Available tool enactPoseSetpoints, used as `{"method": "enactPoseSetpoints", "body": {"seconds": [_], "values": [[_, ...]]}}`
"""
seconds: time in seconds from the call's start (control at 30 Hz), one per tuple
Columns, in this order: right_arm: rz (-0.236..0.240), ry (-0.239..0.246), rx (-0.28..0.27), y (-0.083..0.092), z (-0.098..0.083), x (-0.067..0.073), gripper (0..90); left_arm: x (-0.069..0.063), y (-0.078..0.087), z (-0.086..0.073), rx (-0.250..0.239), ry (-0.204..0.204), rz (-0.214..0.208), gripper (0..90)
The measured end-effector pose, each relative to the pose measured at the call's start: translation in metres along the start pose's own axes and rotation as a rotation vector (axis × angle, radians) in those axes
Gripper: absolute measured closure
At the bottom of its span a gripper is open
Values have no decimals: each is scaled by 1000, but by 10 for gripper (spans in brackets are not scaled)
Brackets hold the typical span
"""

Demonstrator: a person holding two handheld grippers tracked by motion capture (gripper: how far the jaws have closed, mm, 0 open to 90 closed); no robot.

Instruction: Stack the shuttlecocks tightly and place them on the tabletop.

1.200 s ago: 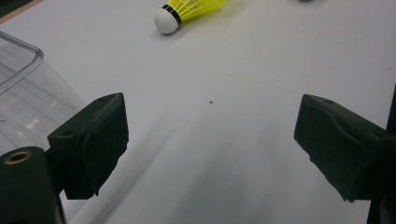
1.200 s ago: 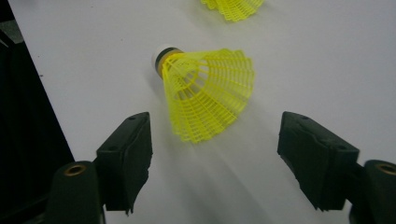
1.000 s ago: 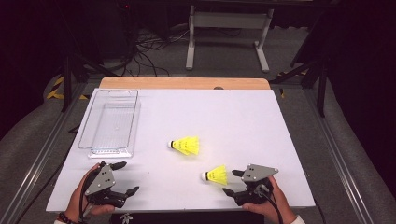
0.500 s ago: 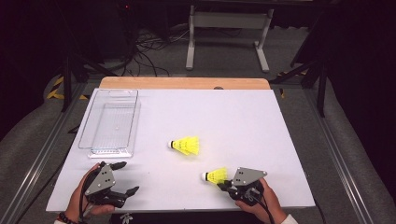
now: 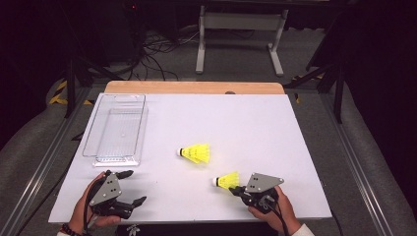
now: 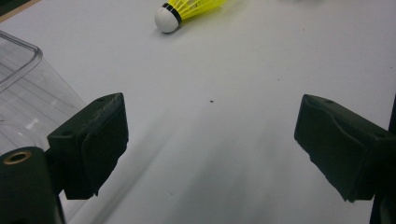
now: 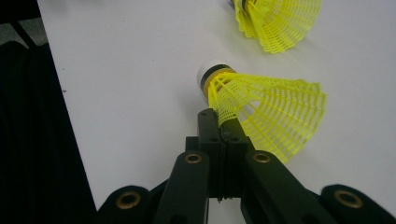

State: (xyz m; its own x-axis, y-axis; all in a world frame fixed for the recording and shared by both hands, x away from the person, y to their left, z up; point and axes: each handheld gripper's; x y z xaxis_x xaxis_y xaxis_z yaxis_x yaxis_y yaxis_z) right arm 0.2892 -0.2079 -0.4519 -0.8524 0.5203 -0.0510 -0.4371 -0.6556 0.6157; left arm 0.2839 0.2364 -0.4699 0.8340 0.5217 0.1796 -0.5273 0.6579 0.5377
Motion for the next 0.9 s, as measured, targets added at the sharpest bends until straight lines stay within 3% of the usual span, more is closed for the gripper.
{"method": "enactPoseSetpoints", "body": {"seconds": [0.2, 0.9], "values": [[-23, -22, -30, 2, 3, -7, 900, 0, 0, 0, -1, 0, 2, 108], [-82, -31, -88, 5, 18, -24, 900, 0, 0, 0, -1, 2, -1, 106]]}}
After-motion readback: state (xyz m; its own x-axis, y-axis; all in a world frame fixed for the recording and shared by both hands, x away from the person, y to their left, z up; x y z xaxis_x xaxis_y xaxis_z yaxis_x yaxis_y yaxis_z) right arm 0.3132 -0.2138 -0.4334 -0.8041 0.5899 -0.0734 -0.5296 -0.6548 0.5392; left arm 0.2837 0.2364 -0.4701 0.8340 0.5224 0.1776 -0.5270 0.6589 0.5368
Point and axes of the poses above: each handheld gripper's, and its own axes: y roughly backward along the jaws, z roughly out of its top, x roughly to its left, and after that the axes turned 2 degrees about -y, right-handed
